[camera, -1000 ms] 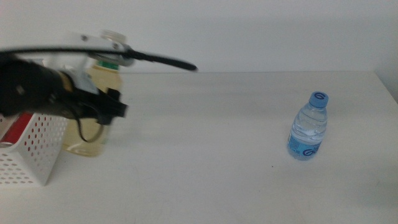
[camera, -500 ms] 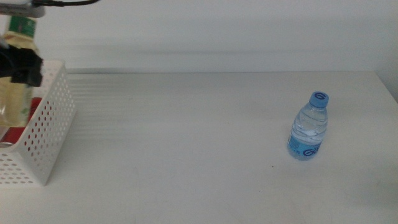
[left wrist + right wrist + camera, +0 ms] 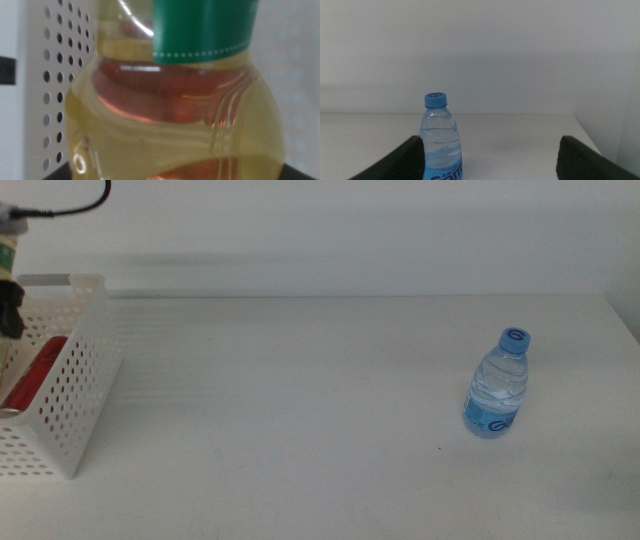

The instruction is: Use arms to grab the bottles and put them into the dustbin to the left of the table.

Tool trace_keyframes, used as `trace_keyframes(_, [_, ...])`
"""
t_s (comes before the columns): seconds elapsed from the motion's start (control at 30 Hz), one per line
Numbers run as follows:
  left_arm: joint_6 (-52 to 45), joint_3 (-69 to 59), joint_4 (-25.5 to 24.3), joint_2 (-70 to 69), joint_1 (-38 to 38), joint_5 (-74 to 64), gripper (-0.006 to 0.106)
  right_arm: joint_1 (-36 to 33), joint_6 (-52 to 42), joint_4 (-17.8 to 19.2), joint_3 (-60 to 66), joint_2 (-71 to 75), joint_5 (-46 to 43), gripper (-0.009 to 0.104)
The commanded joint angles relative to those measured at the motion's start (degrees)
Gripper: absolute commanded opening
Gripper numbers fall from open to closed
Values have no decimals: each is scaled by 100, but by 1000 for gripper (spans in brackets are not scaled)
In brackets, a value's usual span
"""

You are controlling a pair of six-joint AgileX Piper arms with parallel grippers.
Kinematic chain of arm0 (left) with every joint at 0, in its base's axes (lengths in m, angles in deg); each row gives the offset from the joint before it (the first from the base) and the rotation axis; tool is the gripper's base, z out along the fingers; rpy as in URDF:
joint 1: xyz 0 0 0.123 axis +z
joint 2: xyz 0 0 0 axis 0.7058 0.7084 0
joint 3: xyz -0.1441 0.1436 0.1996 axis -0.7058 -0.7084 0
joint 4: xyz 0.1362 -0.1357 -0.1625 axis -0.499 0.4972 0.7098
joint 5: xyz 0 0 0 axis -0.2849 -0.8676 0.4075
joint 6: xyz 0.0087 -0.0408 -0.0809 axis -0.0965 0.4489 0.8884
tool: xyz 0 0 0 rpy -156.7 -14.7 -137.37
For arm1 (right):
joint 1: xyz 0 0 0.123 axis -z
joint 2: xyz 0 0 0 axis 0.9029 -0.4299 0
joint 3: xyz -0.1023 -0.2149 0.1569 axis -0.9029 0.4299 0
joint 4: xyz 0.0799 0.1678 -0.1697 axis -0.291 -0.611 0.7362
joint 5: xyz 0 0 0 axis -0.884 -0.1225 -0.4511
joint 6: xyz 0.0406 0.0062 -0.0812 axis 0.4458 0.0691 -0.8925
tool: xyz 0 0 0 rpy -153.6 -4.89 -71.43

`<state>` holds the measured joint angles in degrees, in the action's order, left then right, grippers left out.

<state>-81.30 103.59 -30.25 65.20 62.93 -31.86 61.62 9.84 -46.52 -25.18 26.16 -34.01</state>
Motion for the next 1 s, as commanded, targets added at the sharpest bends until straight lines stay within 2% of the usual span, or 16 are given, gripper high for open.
trace_keyframes(0.0, [-55, 268, 128, -182, 94, 299, -5, 35, -54, 59, -43, 157, -442, 71])
trace_keyframes(0.27, [-55, 262, 90, 217, 235, 414, -5, 35, -54, 59, -43, 157, -442, 71])
trace_keyframes(0.43, [-81, 262, 76, 391, 235, 461, 4, 35, -54, 59, -43, 157, -442, 71])
trace_keyframes(0.57, [-92, 262, 41, 495, 235, 525, 24, 35, -54, 59, -43, 157, -442, 71])
trace_keyframes(0.83, [-97, 262, 23, 546, 235, 764, 88, 35, -54, 59, -43, 157, -442, 71])
trace_keyframes(0.97, [-91, 262, 33, 506, 204, 791, 90, 35, -54, 59, -43, 157, -442, 71])
